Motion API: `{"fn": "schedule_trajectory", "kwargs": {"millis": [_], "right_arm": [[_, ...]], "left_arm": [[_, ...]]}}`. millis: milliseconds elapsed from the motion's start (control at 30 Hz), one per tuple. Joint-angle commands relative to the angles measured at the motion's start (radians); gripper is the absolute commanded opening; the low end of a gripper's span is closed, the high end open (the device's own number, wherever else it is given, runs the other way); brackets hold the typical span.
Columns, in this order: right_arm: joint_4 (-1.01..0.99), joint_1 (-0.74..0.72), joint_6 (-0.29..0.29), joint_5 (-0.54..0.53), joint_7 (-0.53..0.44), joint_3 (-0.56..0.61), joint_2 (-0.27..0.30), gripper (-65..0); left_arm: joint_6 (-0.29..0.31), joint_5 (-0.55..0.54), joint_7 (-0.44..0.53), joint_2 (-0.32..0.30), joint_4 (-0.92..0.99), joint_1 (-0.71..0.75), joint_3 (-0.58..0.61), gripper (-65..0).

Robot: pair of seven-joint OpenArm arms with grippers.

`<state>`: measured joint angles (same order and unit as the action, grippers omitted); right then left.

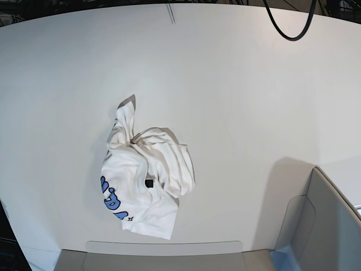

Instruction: Layout the t-shirt on the table in an organized manner, then fold the t-shirt properly

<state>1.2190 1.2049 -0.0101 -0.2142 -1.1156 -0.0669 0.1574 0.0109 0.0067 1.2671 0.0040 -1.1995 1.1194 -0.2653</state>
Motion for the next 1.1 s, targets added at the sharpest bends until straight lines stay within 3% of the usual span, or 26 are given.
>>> {"fn": "schedule_trajectory", "kwargs": {"millis": [0, 333, 500, 800, 933, 1067], "right_arm": [[0.057, 0.037, 0.003, 0.002, -0.034, -0.006, -0.002, -64.6], [0.462, 0.104, 0.003, 0.000, -0.031, -0.024, -0.003, -64.5], [0.585, 0.104, 0.003, 0.000, -0.010, -0.026, 0.000, -64.5], [0.813, -0.003, 0.008, -0.054, 0.378, -0.035, 0.008, -64.4], [0.841, -0.092, 0.009, -0.057, 0.510, -0.067, 0.061, -64.3], [0.842, -0.198, 0.008, -0.060, 0.650, -0.104, 0.098, -56.9]], "left_arm": [[-0.013, -0.014, 0.075, 0.009, -0.050, 0.026, -0.024, -64.7], [-0.013, -0.009, 0.061, 0.035, -0.377, 0.038, -0.019, -64.7], [-0.013, -0.007, -0.043, 0.031, -0.540, 0.038, 0.039, -64.6], [-0.013, -0.007, -0.447, 0.000, -0.819, -0.034, 0.197, -60.3], [-0.012, -0.007, -0.582, -0.043, -0.831, -0.111, 0.266, -60.4], [-0.010, -0.007, -0.689, -0.043, -0.834, -0.170, 0.297, -60.2]]}}
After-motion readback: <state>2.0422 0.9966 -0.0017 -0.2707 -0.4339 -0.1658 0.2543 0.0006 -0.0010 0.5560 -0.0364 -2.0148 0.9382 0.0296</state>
